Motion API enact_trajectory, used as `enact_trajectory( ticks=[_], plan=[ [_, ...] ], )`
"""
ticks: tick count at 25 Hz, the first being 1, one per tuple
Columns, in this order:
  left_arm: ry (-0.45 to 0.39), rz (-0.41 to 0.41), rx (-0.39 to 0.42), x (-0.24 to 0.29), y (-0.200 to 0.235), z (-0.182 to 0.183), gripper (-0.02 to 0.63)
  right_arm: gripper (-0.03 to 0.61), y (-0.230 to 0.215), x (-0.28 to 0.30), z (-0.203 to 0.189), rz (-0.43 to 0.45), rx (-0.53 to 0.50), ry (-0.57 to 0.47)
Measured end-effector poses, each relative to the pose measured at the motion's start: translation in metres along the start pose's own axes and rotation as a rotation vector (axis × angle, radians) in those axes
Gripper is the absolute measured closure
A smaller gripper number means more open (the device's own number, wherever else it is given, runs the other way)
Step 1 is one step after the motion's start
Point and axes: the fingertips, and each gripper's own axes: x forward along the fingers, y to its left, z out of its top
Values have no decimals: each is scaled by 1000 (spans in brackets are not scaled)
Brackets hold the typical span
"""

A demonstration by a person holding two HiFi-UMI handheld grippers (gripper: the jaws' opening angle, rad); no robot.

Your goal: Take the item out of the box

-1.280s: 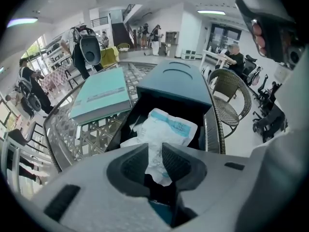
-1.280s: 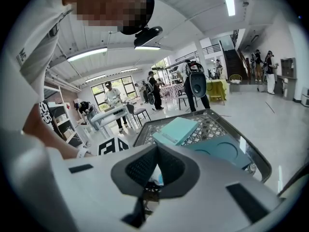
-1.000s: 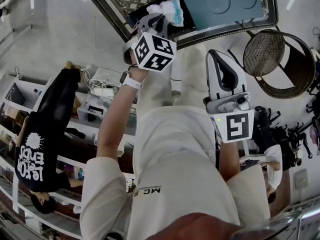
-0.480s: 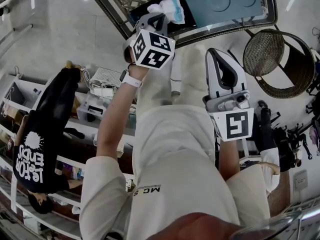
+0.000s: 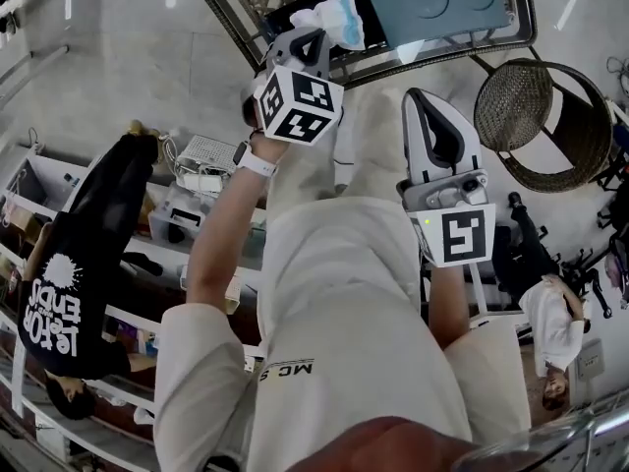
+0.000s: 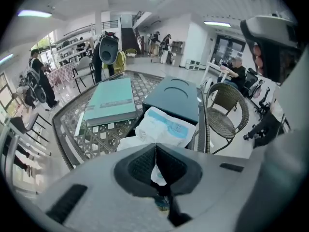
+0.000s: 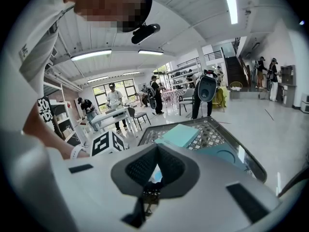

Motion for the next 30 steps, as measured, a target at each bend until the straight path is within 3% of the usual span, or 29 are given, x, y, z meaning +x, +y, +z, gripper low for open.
enact_trajectory(
  ticks=[10, 30],
  plan=[
    [-141, -6, -74, -73, -5, 34, 588, 563, 12, -17, 41, -30, -61, -53],
    [-426, 133, -136, -251, 6, 84, 588, 563, 53, -56, 111, -65, -169, -155]
  ],
)
